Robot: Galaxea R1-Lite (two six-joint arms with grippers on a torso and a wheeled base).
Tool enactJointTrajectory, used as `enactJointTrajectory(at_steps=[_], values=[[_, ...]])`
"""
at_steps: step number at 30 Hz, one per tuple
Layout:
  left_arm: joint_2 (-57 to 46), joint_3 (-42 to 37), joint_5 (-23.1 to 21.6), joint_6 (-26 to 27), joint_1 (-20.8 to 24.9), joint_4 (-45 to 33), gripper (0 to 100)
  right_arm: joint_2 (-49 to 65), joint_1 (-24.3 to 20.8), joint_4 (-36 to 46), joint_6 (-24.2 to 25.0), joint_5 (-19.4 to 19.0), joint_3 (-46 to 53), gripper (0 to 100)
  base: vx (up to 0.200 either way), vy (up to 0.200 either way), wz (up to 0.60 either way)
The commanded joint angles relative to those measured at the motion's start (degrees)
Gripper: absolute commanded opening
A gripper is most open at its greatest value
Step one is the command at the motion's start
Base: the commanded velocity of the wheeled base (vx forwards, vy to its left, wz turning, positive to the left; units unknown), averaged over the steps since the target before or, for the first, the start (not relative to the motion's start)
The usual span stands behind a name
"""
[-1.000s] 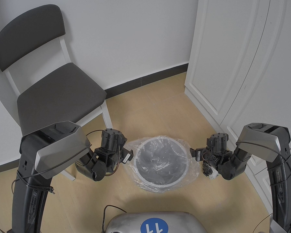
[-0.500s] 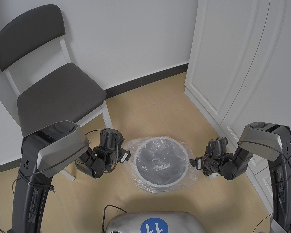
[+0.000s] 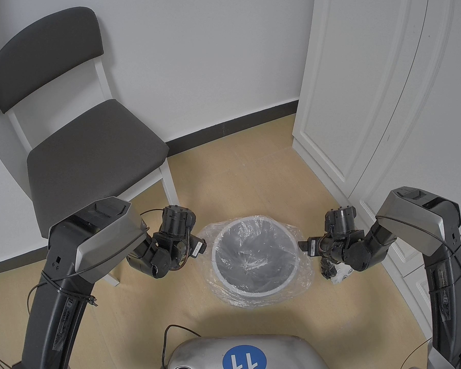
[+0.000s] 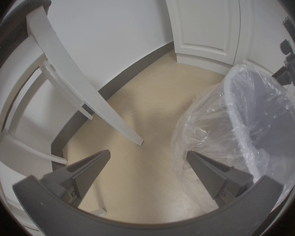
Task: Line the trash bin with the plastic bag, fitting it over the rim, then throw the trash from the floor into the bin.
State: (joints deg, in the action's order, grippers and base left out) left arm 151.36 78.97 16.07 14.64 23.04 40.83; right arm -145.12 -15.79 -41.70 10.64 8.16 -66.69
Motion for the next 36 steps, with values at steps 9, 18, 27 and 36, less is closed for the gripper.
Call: enactJointTrajectory(at_steps=[9,18,27,36], values=[[2.01,5.05,1.42,-3.57,0.51,-2.95,100,-6.85,2.08,7.43,0.34,-0.68,-16.19,100,0.000,0.000,0.00],[5.26,15.78,1.51,-3.30,0.51,-17.45,100,-13.88,2.69,11.29,1.22,-2.79,-28.49,100,0.000,0.000,0.00],[7.90,23.95,2.04,-3.13,0.08,-30.19,100,-12.91,4.62,11.12,6.06,-4.90,-28.58,100,0.000,0.000,0.00],[6.58,24.04,6.43,-5.24,-0.01,-31.77,100,-8.52,6.47,7.78,6.58,-8.42,-22.34,100,0.000,0.000,0.00]])
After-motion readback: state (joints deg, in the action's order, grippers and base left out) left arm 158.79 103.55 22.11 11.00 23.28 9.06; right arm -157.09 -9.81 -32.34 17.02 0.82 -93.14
